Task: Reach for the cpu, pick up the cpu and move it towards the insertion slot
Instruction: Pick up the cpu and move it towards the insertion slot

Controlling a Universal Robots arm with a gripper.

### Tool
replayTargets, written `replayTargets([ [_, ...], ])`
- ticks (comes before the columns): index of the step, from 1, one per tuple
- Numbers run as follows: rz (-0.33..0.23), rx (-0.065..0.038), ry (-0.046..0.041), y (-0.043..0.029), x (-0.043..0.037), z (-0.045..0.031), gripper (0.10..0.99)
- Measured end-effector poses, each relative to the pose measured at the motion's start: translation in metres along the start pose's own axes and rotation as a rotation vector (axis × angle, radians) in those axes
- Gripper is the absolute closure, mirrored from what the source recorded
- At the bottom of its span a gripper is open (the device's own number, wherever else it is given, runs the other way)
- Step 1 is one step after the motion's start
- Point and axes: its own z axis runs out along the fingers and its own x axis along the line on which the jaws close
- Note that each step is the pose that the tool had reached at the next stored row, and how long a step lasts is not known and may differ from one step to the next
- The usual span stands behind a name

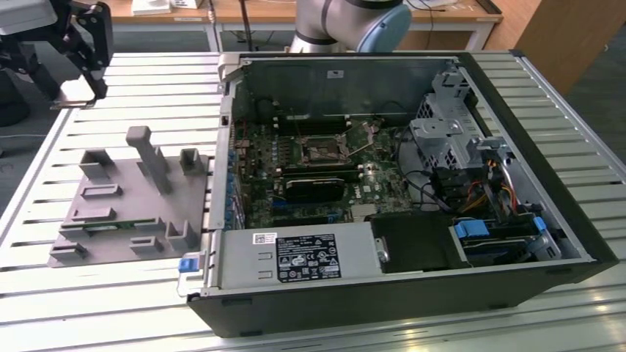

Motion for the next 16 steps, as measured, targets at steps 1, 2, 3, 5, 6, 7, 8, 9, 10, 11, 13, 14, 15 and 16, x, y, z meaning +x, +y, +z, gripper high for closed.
replayTargets([
  [1, 0.000, 0.000, 0.0000, 0.0000, -0.0014, 0.0000, 0.545],
  [2, 0.000, 0.000, 0.0000, -0.0001, -0.0030, 0.0000, 0.545],
  [3, 0.000, 0.000, -0.0001, -0.0001, -0.0044, 0.0000, 0.545],
  [5, 0.000, 0.000, 0.0000, -0.0002, -0.0074, 0.0000, 0.545],
  [6, 0.000, 0.000, 0.0000, -0.0003, -0.0089, -0.0001, 0.545],
  [7, 0.000, 0.000, 0.0000, -0.0003, -0.0105, -0.0001, 0.545],
  [8, 0.000, 0.000, 0.0000, -0.0004, -0.0121, -0.0001, 0.545],
  [9, 0.000, 0.000, 0.0000, -0.0004, -0.0138, -0.0001, 0.545],
  [10, 0.000, 0.000, 0.0000, -0.0005, -0.0156, -0.0001, 0.545],
  [11, 0.000, 0.000, 0.0000, -0.0005, -0.0174, -0.0001, 0.545],
  [13, 0.000, 0.000, 0.0000, -0.0006, -0.0212, -0.0001, 0.545],
  [14, 0.000, 0.000, 0.0000, -0.0007, -0.0232, -0.0001, 0.545],
  [15, 0.000, 0.000, -0.0001, -0.0008, -0.0251, -0.0001, 0.545],
  [16, 0.000, 0.000, 0.0000, -0.0008, -0.0271, -0.0002, 0.545],
])
